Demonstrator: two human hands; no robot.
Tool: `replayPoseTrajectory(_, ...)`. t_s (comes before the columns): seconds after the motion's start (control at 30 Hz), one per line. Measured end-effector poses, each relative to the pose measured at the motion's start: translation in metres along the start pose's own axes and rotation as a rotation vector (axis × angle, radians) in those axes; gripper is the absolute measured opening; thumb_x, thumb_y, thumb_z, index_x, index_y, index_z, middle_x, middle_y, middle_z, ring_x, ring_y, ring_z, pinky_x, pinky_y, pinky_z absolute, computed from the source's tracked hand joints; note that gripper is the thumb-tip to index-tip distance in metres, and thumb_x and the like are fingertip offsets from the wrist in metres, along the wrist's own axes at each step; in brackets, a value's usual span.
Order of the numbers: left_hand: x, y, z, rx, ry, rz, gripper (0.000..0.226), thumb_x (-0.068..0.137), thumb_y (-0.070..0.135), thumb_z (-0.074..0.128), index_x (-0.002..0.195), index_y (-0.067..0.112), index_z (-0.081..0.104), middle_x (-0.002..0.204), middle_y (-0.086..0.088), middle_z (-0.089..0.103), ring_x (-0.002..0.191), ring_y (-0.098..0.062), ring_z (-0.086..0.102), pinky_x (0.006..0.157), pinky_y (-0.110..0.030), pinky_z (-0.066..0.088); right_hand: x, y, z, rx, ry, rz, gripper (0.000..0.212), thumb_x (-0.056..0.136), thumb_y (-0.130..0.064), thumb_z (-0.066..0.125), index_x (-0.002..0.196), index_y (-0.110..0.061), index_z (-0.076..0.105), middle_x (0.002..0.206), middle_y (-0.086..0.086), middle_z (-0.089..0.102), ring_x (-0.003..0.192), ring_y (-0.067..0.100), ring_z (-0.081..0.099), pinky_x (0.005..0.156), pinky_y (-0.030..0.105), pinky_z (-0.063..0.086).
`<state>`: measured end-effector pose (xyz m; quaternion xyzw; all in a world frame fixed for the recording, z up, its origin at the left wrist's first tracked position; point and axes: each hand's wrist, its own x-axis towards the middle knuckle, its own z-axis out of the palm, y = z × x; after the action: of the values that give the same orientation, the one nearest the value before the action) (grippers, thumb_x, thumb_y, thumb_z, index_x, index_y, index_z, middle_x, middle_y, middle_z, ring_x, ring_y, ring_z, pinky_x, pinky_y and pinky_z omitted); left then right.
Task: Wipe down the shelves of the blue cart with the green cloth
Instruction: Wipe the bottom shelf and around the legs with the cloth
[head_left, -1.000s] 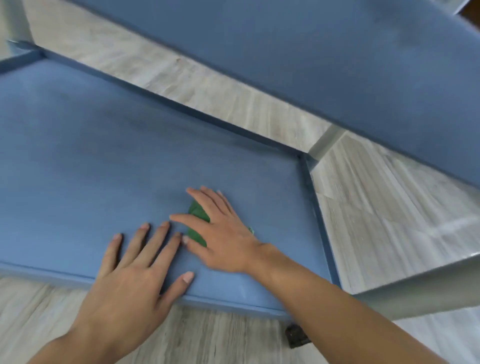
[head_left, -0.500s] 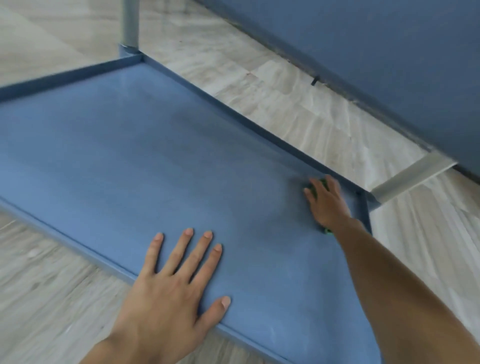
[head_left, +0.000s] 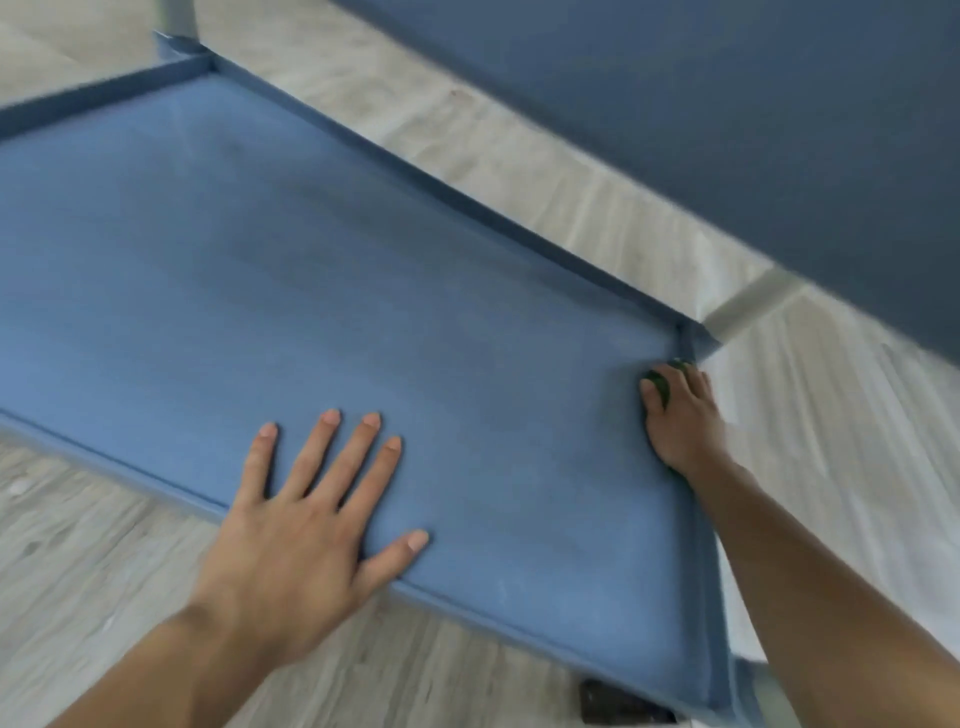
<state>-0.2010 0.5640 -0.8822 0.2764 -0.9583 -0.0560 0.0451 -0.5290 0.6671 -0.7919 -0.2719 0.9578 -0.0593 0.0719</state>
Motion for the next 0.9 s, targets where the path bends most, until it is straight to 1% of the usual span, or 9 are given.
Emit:
replayPoseTrajectory(0.13, 0.000, 0.002, -0.004, 0.045, -0.113, 0.007, 0.089, 0.091, 0.073, 0.010, 0.155, 0.016, 0.035, 0.163, -0.007, 0.029, 0.149, -0.036, 0.027, 0.114, -0.068, 0.016, -0.045, 0.057, 0.037, 0.079, 0.110, -0.025, 0.042, 0.106, -0.033, 0.045, 0.141, -0.012, 0.052, 0.156, 0.012, 0.038, 0.147, 0.029, 0.031, 0.119, 0.039, 0.027)
replayPoseTrajectory(0.23, 0.000, -0.001, 0.001, 0.072, -0.131, 0.007, 0.096, 0.087, 0.076, -0.007, 0.158, 0.019, 0.024, 0.166, -0.004, 0.020, 0.152, -0.034, 0.018, 0.116, -0.066, 0.009, -0.112, 0.067, 0.052, 0.129, 0.153, -0.076, 0.040, 0.103, -0.033, 0.050, 0.139, -0.015, 0.056, 0.156, 0.010, 0.039, 0.146, 0.029, 0.034, 0.120, 0.040, 0.028)
replayPoseTrajectory(0.3, 0.000, -0.001, 0.002, 0.042, -0.127, 0.016, 0.099, 0.086, 0.077, -0.011, 0.159, 0.018, 0.023, 0.167, -0.005, 0.019, 0.152, -0.035, 0.016, 0.116, -0.066, 0.007, -0.161, 0.068, 0.057, 0.167, 0.158, -0.087, 0.039, 0.103, -0.030, 0.052, 0.138, -0.013, 0.059, 0.156, 0.009, 0.041, 0.147, 0.028, 0.034, 0.121, 0.040, 0.027)
replayPoseTrajectory(0.4, 0.000, -0.002, 0.002, -0.006, -0.114, 0.033, 0.100, 0.085, 0.078, -0.009, 0.159, 0.016, 0.018, 0.168, -0.004, 0.014, 0.154, -0.033, 0.009, 0.117, -0.065, 0.003, -0.207, 0.048, 0.064, 0.225, 0.098, -0.062, 0.042, 0.105, -0.035, 0.045, 0.145, -0.022, 0.052, 0.163, -0.003, 0.030, 0.151, 0.016, 0.024, 0.120, 0.041, 0.029)
replayPoseTrajectory(0.5, -0.008, -0.007, -0.004, -0.105, -0.062, 0.080, 0.093, 0.089, 0.073, 0.007, 0.158, 0.012, 0.024, 0.166, -0.006, 0.019, 0.154, -0.032, 0.011, 0.119, -0.064, 0.006, -0.226, 0.010, 0.072, 0.254, 0.074, -0.046, 0.046, 0.106, -0.040, 0.041, 0.150, -0.029, 0.044, 0.166, -0.009, 0.021, 0.153, 0.011, 0.017, 0.121, 0.042, 0.028)
replayPoseTrajectory(0.57, -0.019, -0.017, -0.008, -0.153, -0.018, 0.095, 0.087, 0.091, 0.070, 0.016, 0.157, 0.013, 0.026, 0.166, -0.006, 0.019, 0.154, -0.030, 0.011, 0.120, -0.062, 0.009, -0.228, -0.025, 0.081, 0.264, 0.074, -0.114, 0.048, 0.105, -0.040, 0.042, 0.152, -0.027, 0.043, 0.166, -0.006, 0.020, 0.154, 0.010, 0.014, 0.123, 0.039, 0.023)
replayPoseTrajectory(0.7, -0.062, -0.084, -0.016, -0.168, 0.031, 0.030, 0.077, 0.097, 0.059, 0.032, 0.157, 0.012, 0.026, 0.165, -0.007, 0.020, 0.153, -0.030, 0.013, 0.122, -0.058, 0.015, -0.230, -0.138, 0.109, 0.285, 0.072, -0.258, 0.050, 0.105, -0.039, 0.046, 0.152, -0.024, 0.042, 0.167, 0.001, 0.021, 0.155, 0.017, 0.014, 0.125, 0.033, 0.017)
replayPoseTrajectory(0.8, -0.095, -0.149, -0.017, -0.148, 0.010, -0.054, 0.079, 0.095, 0.042, 0.050, 0.159, 0.014, 0.015, 0.168, -0.003, 0.007, 0.154, -0.028, 0.002, 0.123, -0.054, 0.006, -0.233, -0.226, 0.129, 0.287, 0.097, -0.376, 0.050, 0.103, -0.037, 0.051, 0.151, -0.022, 0.046, 0.165, 0.006, 0.023, 0.154, 0.025, 0.018, 0.124, 0.032, 0.017)
replayPoseTrajectory(0.9, -0.124, -0.208, -0.019, -0.190, -0.004, -0.188, 0.081, 0.096, 0.035, 0.048, 0.160, 0.017, 0.001, 0.168, 0.000, -0.007, 0.154, -0.026, -0.010, 0.124, -0.049, -0.003, -0.233, -0.301, 0.145, 0.322, 0.119, -0.483, 0.050, 0.100, -0.032, 0.060, 0.147, -0.017, 0.051, 0.162, 0.012, 0.030, 0.152, 0.031, 0.024, 0.122, 0.037, 0.023)
